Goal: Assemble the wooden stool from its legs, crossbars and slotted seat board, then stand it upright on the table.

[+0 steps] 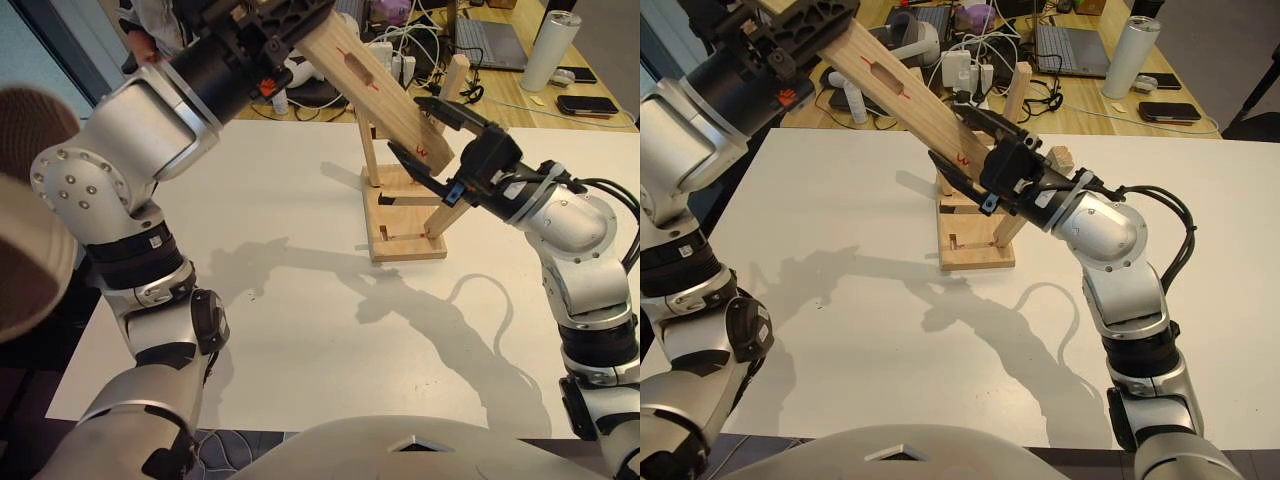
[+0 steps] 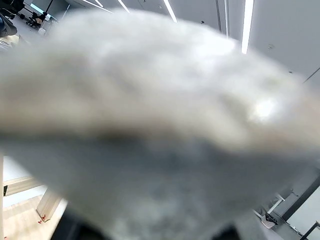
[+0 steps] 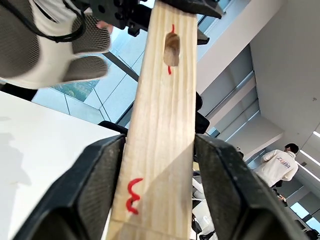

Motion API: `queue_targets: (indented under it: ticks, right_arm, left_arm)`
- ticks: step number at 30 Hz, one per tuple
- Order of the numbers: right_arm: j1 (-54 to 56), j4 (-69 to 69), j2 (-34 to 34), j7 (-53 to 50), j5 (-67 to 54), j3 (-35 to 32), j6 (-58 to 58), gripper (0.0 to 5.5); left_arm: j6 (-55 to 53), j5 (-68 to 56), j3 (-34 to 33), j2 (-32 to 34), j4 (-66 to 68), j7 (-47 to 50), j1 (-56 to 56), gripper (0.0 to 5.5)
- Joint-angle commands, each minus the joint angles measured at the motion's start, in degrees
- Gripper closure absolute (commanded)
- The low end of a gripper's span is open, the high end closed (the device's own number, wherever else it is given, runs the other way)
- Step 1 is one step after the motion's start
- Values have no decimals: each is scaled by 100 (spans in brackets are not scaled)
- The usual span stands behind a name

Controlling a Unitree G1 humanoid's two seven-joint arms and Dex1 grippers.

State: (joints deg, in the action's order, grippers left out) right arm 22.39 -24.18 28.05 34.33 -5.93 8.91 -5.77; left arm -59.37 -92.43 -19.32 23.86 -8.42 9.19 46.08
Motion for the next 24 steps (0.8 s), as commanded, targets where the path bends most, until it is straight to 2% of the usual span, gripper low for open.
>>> queue_targets:
  ticks: [1, 5, 8, 11, 14, 16, 19, 24]
  right_arm:
    - [29, -31, 6, 75, 4, -42, 78, 220]
    - [25, -149, -42, 136, -180, -73, -8, 146]
    - [238, -303, -352, -168, -676, -320, -636, 87]
    - [911, -347, -842, -903, -1622, -975, -1712, 68]
    - [1660, -73, -1258, -2032, -2429, -1937, -2428, 68]
    - [1976, 220, -1422, -2814, -2743, -2603, -2669, 68]
    - [1854, 658, -1496, -3757, -2740, -3348, -2794, 68]
    - [382, 840, -2099, -5032, -2508, -3920, -3318, 68]
  left_arm:
    - [239, -6, -27, 130, 28, 51, -4, 448]
    - [712, 337, -242, 187, 248, 272, 5, 448]
    - [1028, 742, -426, 299, 434, 530, -46, 448]
    - [1016, 1492, -183, 485, 123, 616, -416, 448]
    - [889, 2311, 325, 547, -582, 789, -1022, 448]
    - [886, 2762, 575, 395, -1020, 1079, -1398, 448]
    - [1008, 3058, 749, -315, -1543, 1826, -1863, 448]
    - [1141, 3383, 1122, -1405, -2147, 2614, -2264, 448]
